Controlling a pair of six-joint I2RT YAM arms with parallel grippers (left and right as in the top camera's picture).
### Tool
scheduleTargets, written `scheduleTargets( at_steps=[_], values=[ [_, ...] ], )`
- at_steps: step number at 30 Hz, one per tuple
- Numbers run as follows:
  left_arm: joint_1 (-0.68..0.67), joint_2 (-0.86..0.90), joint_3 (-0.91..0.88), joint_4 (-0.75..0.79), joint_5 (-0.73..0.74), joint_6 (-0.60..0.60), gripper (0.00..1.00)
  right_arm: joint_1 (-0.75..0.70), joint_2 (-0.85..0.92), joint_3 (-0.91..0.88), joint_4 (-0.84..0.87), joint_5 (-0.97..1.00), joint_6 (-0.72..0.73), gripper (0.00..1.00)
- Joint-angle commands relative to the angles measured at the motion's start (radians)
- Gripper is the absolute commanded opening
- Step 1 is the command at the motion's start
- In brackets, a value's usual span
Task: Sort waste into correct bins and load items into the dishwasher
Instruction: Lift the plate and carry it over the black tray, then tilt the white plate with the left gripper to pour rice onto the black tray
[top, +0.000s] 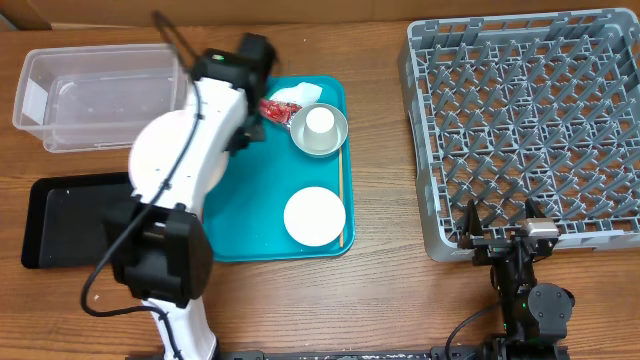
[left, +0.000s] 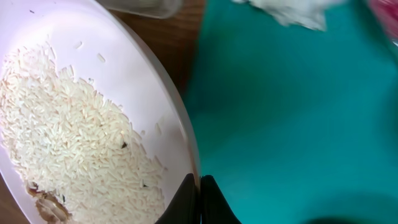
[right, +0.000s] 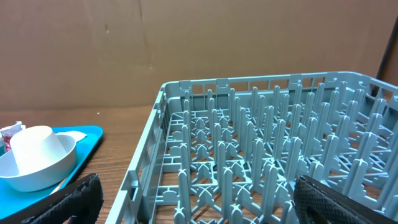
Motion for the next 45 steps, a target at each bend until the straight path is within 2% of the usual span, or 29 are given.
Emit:
scheduleTargets(
  at_steps=[1,4,8,12,21,29,37,45],
  values=[
    [0.098,-0.015,0.031,-0.006,-0.004,-0.021,0.04,-0.003,-0.011,-0.010,0.006,-0.001,-0.003,1.00],
    [0.190,-0.015,0.031,0.002,0.081,-0.012,0.04,-0.003,-0.011,-0.010,0.006,-0.001,-0.003,1.00],
    [0.306,-0.015,0.031,0.043,0.260,0.097,0.04,-0.003,-0.011,-0.010,0.006,-0.001,-0.003,1.00],
    [0.399,-0.015,0.030,0.050,0.351,0.109,0.04,-0.003,-0.011,-0.010,0.007,-0.001,-0.003,1.00],
    [0.608,-0.017,0.031,0.061,0.632,0.240,0.04,-0.003,-0.011,-0.010,0.007,-0.001,-0.003,1.00],
    [0.709,-0.029,0.030,0.057,0.803,0.309,0.04,-0.003,-0.011,-0.010,0.007,-0.001,-0.003,1.00],
    [0.803,-0.029,0.030,0.051,1.076,0.374,0.04,-0.003,-0.011,-0.010,0.006,-0.001,-0.003,1.00],
    [0.906,-0.029,0.030,-0.015,1.136,0.396,0.04,-0.003,-0.011,-0.010,0.006,-0.001,-0.003,1.00]
  ],
)
